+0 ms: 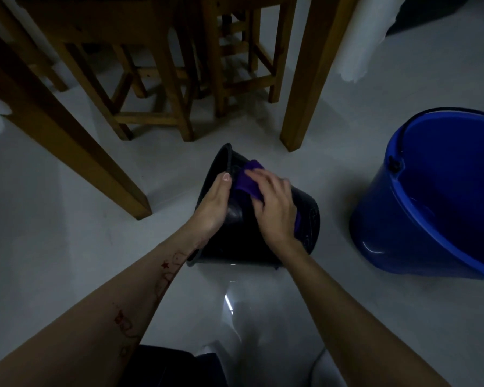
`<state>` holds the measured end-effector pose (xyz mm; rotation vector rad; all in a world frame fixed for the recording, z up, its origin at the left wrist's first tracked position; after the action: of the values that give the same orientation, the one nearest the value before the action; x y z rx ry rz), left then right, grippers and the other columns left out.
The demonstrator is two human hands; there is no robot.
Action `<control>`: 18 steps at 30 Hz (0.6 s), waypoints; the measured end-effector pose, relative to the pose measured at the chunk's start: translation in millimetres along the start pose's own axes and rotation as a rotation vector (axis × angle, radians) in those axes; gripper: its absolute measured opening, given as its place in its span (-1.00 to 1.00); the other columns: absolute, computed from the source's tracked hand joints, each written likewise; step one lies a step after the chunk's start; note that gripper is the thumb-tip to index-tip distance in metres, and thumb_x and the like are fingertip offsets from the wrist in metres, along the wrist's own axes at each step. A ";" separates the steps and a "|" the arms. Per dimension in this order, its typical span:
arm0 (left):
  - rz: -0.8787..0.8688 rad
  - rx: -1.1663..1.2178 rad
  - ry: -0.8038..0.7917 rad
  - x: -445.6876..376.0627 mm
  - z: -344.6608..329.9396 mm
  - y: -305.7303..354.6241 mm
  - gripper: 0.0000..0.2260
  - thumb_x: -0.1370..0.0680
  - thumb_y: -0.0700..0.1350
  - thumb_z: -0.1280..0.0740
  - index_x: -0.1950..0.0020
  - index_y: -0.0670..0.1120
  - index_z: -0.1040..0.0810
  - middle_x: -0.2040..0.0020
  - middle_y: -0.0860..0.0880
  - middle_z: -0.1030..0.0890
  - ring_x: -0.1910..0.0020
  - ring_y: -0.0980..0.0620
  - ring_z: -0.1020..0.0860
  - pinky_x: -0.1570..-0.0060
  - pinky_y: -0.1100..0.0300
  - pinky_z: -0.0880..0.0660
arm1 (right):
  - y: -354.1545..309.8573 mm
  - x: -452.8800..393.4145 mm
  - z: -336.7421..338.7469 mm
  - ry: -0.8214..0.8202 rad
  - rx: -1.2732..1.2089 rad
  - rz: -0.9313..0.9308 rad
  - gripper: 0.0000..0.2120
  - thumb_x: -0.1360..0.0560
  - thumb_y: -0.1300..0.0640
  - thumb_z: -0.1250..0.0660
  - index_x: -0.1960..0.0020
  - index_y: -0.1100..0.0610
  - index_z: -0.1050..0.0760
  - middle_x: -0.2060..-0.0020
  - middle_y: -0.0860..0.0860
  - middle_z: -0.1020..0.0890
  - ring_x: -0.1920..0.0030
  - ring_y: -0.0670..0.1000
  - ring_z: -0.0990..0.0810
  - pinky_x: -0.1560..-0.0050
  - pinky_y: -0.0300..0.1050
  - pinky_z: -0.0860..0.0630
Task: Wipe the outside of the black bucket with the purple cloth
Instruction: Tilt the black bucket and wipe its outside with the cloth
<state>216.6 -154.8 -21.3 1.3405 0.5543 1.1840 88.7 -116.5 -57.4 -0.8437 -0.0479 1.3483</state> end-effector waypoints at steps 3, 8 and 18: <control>-0.042 -0.075 -0.040 1.7 2.8 -9.2 -0.49 -0.66 0.25 0.05 -0.50 0.06 -0.36 -0.44 0.00 -0.48 -0.44 0.03 -0.41 -0.51 -0.04 -0.26 | 36.0 -20.6 0.2 0.003 0.042 -0.209 -0.68 -0.53 0.19 -0.27 -0.28 0.04 -0.49 -0.17 0.04 -0.58 -0.06 0.11 -0.46 0.16 -0.09 -0.44; 0.091 0.062 -0.016 -1.8 6.6 -8.0 -0.68 -0.71 -0.01 0.03 -0.15 0.04 -0.52 -0.11 -0.07 -0.62 -0.17 -0.11 -0.56 -0.08 0.10 -0.49 | 105.9 6.3 19.3 -0.086 0.112 -0.462 -0.75 -0.55 0.17 -0.23 -0.21 0.07 -0.51 -0.09 0.12 -0.61 -0.07 0.21 -0.53 0.01 0.06 -0.51; 0.016 0.024 -0.005 -5.8 -0.1 -4.5 -0.40 -0.64 0.31 0.08 -0.52 0.03 -0.37 -0.38 -0.09 -0.55 -0.37 -0.03 -0.50 -0.46 -0.09 -0.35 | -6.6 11.6 7.1 0.018 -0.075 -0.043 -0.59 -0.47 0.20 -0.30 -0.31 0.05 -0.48 -0.22 0.01 -0.56 -0.09 0.05 -0.46 0.11 -0.23 -0.42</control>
<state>215.9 -159.0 -27.3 1.3702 0.5568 1.1908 93.8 -102.8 -53.6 -0.9130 -0.1028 1.3053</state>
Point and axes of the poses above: each hand's wrist, its own x-axis away from the middle knuckle, its own z-axis out of the back of the hand, y = z × x, the point moved 2 cm from there along -x, towards the middle knuckle
